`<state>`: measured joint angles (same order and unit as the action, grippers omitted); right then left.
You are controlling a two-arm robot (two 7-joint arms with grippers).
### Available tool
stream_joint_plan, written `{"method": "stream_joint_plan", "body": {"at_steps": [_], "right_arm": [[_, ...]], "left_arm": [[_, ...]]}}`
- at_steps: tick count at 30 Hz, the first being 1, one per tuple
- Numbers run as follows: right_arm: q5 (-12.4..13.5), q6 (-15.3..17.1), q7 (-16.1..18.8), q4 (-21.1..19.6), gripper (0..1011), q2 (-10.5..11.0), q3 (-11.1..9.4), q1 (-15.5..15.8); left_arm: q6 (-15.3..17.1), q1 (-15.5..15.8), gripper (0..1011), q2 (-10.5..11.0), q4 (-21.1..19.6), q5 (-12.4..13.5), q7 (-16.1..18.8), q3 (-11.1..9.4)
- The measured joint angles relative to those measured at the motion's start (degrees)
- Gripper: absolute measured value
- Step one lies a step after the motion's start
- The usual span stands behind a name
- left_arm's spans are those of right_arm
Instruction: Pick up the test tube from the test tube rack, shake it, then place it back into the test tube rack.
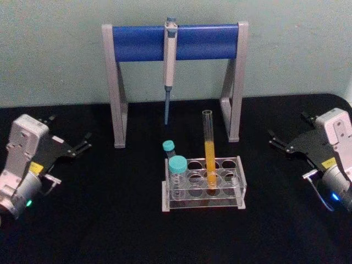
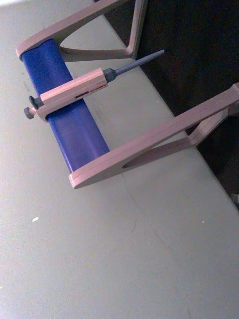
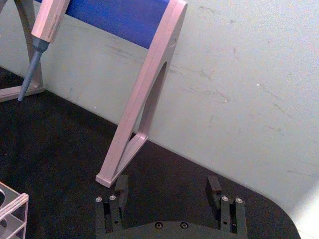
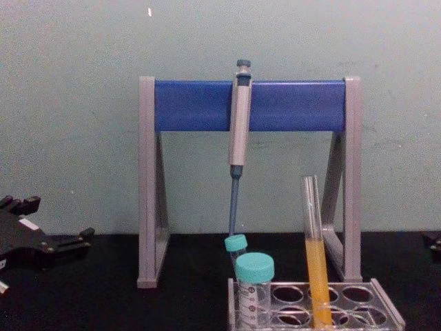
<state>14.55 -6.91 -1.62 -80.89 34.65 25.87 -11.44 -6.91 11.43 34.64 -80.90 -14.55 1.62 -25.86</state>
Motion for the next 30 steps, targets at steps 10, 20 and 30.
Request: {"method": "stream_joint_plan", "body": {"at_steps": [10,20,30], "right_arm": [[0.0,0.0,0.0,0.0,1000,0.0,0.0,0.0],[0.0,0.0,0.0,0.0,1000,0.0,0.0,0.0],[0.0,0.0,0.0,0.0,1000,0.0,0.0,0.0]], "left_arm": [[0.0,0.0,1001,0.0,0.0,0.0,0.0,0.0],[0.0,0.0,1001,0.0,0.0,0.0,0.0,0.0],[0.0,0.0,1002,0.0,0.0,0.0,0.0,0.0]]}}
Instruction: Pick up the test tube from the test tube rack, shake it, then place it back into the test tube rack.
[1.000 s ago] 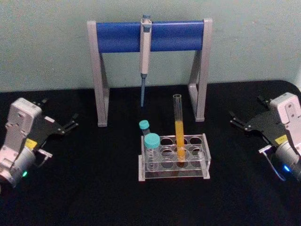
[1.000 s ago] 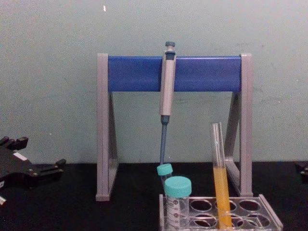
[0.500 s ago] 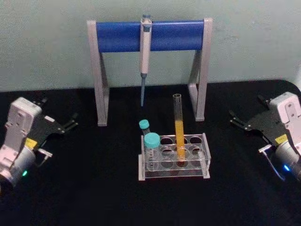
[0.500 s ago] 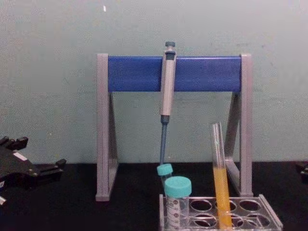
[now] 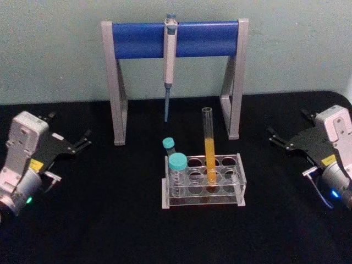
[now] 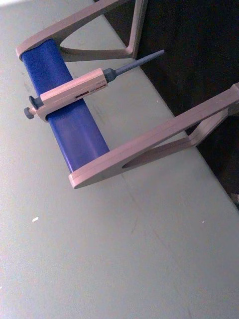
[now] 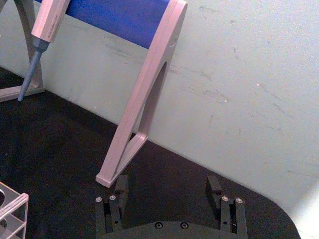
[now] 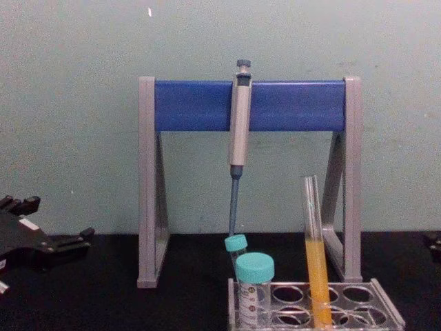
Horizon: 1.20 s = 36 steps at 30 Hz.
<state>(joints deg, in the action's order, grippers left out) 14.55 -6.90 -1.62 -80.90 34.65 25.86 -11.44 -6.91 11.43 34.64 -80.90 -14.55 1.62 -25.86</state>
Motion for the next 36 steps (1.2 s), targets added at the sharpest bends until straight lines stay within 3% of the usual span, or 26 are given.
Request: {"method": "stream_joint_plan", "body": {"at_steps": [36], "right_arm": [[0.0,0.0,0.0,0.0,1000,0.0,0.0,0.0]], "left_arm": [[0.0,0.0,1001,0.0,0.0,0.0,0.0,0.0]]}}
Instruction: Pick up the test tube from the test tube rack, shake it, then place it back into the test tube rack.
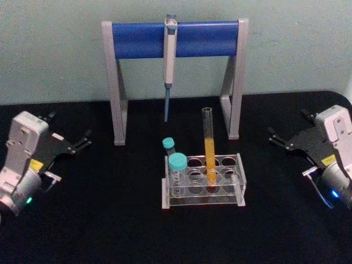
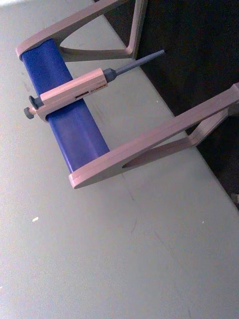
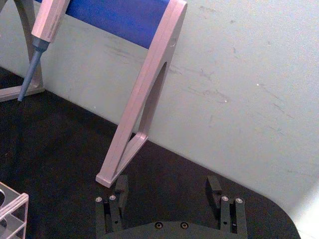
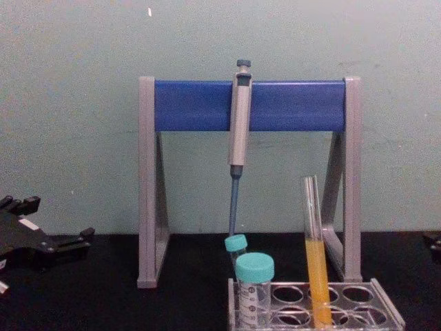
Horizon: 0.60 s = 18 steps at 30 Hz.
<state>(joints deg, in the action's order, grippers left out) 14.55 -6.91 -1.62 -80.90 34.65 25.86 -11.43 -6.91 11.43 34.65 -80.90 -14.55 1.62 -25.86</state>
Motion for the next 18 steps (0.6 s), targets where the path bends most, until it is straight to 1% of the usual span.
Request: {"method": "stream_joint_plan", "body": {"at_steps": [18], "right_arm": [[0.0,0.0,0.0,0.0,1000,0.0,0.0,0.0]], "left_arm": [[0.0,0.0,1001,0.0,0.0,0.0,0.0,0.0]]}}
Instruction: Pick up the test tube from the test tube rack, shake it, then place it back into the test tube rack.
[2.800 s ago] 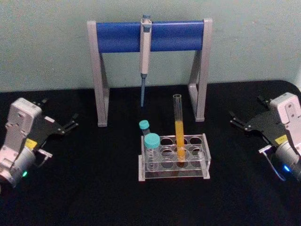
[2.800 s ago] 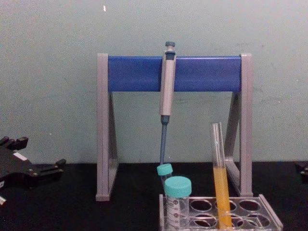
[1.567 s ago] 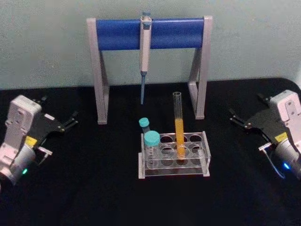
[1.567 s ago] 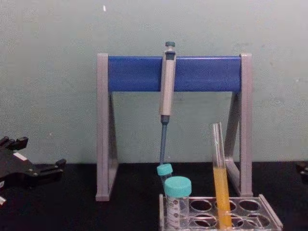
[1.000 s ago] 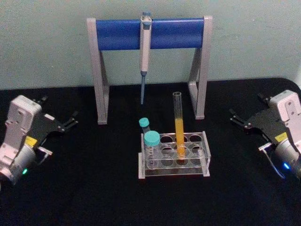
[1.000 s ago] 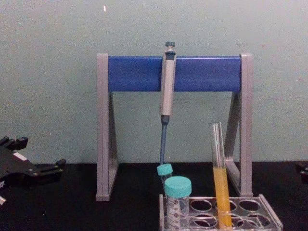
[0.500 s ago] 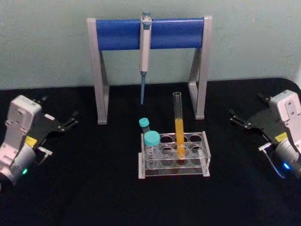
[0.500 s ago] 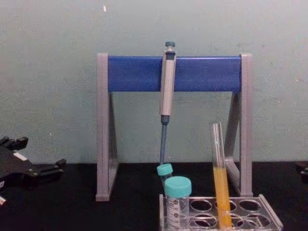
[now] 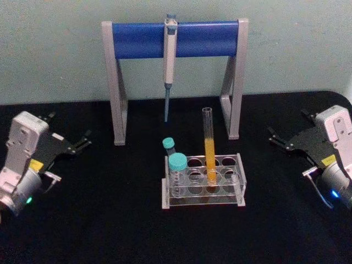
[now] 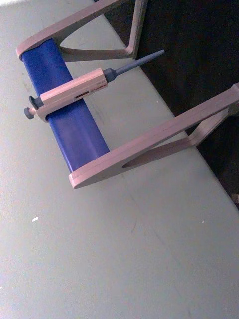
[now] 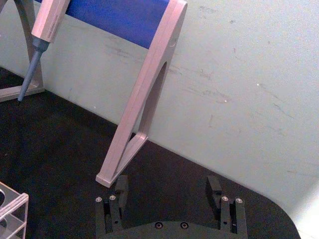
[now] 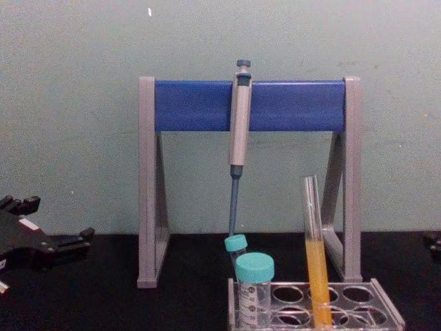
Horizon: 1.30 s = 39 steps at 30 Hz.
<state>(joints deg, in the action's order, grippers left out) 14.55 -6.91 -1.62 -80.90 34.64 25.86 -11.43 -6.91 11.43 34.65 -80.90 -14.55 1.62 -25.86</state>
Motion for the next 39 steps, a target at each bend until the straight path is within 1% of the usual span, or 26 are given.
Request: {"method": "stream_joint_plan", "body": {"at_steps": [12,16,19,20,23,25,26,28,29,30,31,33,36,38,39], "right_arm": [[0.0,0.0,0.0,0.0,1000,0.0,0.0,0.0],[0.1,0.2,0.5,-0.9,1000,0.2,-0.7,0.8],[1.0,0.8,1.5,-2.7,1000,0.7,-1.7,2.3],[1.0,0.8,1.5,-2.7,1000,0.7,-1.7,2.3],[2.4,1.6,2.8,-4.8,1000,1.1,-2.6,3.7],[3.9,2.3,4.1,-6.3,1000,1.4,-3.4,4.7],[5.2,2.9,5.2,-7.5,1000,1.7,-4.0,5.5],[6.5,3.7,6.4,-8.6,1000,1.8,-4.4,6.2],[7.9,4.5,7.7,-9.7,1000,2.0,-4.9,6.7],[7.9,4.5,7.7,-9.7,1000,2.0,-4.9,6.7],[9.1,5.3,8.9,-10.7,1000,2.2,-5.3,7.2],[10.3,6.1,10.4,-11.5,1000,2.3,-5.6,7.5],[12.7,8.0,13.7,-13.0,1000,2.6,-5.9,7.8],[13.4,8.9,15.1,-13.5,1000,2.6,-5.9,7.7],[13.9,9.8,16.3,-13.9,1000,2.7,-5.8,7.5]], "left_arm": [[0.0,0.0,1001,0.0,0.0,0.0,0.0,0.0],[0.0,0.0,1001,0.0,0.0,0.0,0.0,0.0],[0.0,0.0,1001,0.0,0.0,0.0,0.0,0.0],[0.0,0.0,1001,0.0,0.0,0.0,0.0,0.0],[0.0,0.0,1001,0.0,0.0,0.0,0.0,0.0],[0.0,0.0,1001,0.0,0.0,0.0,0.0,0.0],[0.0,0.0,1001,0.0,0.0,0.0,0.0,0.0],[0.0,0.0,1001,0.0,0.0,0.0,0.0,0.0],[0.0,0.0,1001,0.0,0.0,0.0,0.0,0.0],[0.0,0.0,1001,0.0,0.0,0.0,0.0,0.0],[0.0,0.0,1001,0.0,0.0,0.0,0.0,0.0],[0.0,0.0,1001,0.0,0.0,0.0,0.0,0.0],[0.0,0.0,1001,0.0,0.0,0.0,0.0,0.0],[0.0,0.0,1001,0.0,0.0,0.0,0.0,0.0],[0.0,0.0,1001,0.0,0.0,0.0,0.0,0.0]]}}
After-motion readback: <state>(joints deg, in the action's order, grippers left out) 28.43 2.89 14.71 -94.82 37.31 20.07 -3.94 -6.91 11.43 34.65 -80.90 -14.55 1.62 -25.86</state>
